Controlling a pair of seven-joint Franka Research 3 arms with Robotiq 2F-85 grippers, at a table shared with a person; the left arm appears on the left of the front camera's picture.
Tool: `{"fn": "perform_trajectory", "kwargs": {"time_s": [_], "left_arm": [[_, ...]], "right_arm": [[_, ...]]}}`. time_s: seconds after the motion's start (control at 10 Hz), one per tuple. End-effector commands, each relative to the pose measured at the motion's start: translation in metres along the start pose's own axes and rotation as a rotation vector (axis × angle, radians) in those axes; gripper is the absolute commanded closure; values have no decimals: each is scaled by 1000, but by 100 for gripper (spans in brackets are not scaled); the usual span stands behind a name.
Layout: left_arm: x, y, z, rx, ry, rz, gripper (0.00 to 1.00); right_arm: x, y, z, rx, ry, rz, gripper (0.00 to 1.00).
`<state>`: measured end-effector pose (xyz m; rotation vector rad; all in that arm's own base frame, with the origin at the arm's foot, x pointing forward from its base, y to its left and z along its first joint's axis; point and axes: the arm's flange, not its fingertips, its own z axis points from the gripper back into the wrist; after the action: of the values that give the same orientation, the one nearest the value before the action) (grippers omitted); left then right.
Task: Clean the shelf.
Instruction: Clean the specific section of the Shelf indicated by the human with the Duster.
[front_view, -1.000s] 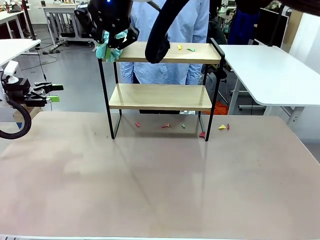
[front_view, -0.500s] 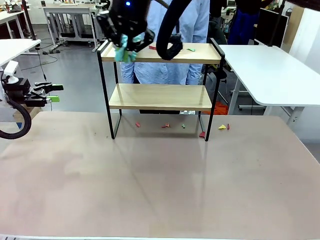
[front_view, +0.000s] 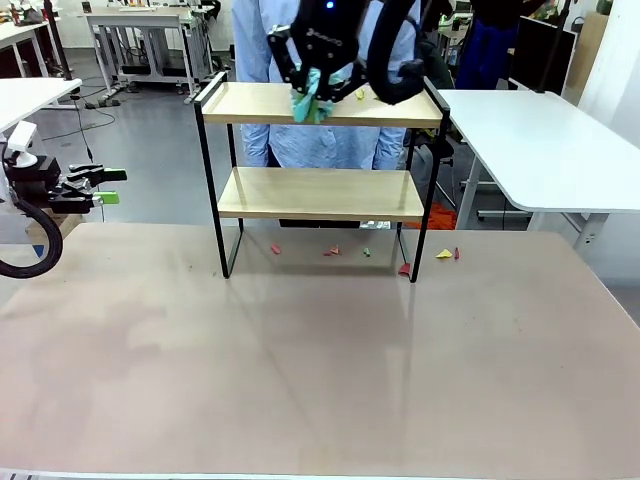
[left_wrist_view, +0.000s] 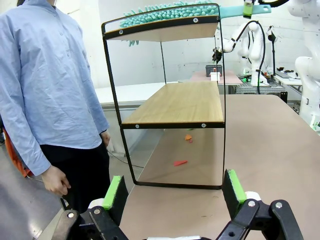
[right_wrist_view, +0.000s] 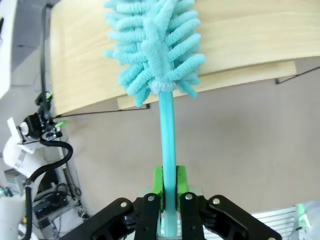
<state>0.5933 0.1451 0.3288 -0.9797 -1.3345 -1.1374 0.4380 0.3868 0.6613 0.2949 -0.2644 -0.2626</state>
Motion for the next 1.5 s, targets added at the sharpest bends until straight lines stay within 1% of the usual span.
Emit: {"fn": "perform_trajectory", "kwargs": {"time_s": [0.0,0.1,0.4,0.5,0.7,0.8,0.9,1.0,1.3,1.4], "left_arm": [[4,-2,-1,-3,4,-3,0],[4,-2,-1,-3,4,-3,0],[4,-2,-1,-3,4,-3,0],[4,-2,-1,-3,4,-3,0],[4,-2,-1,-3,4,-3,0],[4,-2,-1,-3,4,-3,0],[4,-2,-1,-3,4,-3,0],[4,-2,-1,-3,4,-3,0],[4,-2,-1,-3,4,-3,0],[4,-2,-1,-3,4,-3,0]], "right_arm": [[9,-37,3,-16,64,-29,87],[22,-51,4,-52,106,-39,87],[47,-87,6,-138,97,-86,87],[54,-101,10,-156,86,-114,87],[61,-123,21,-205,50,-122,87],[60,-130,29,-180,19,-105,87],[54,-133,41,-60,9,-33,87],[67,-112,25,-164,54,-130,87],[67,-112,25,-164,54,-130,87],[63,-112,26,-145,48,-93,87]]}}
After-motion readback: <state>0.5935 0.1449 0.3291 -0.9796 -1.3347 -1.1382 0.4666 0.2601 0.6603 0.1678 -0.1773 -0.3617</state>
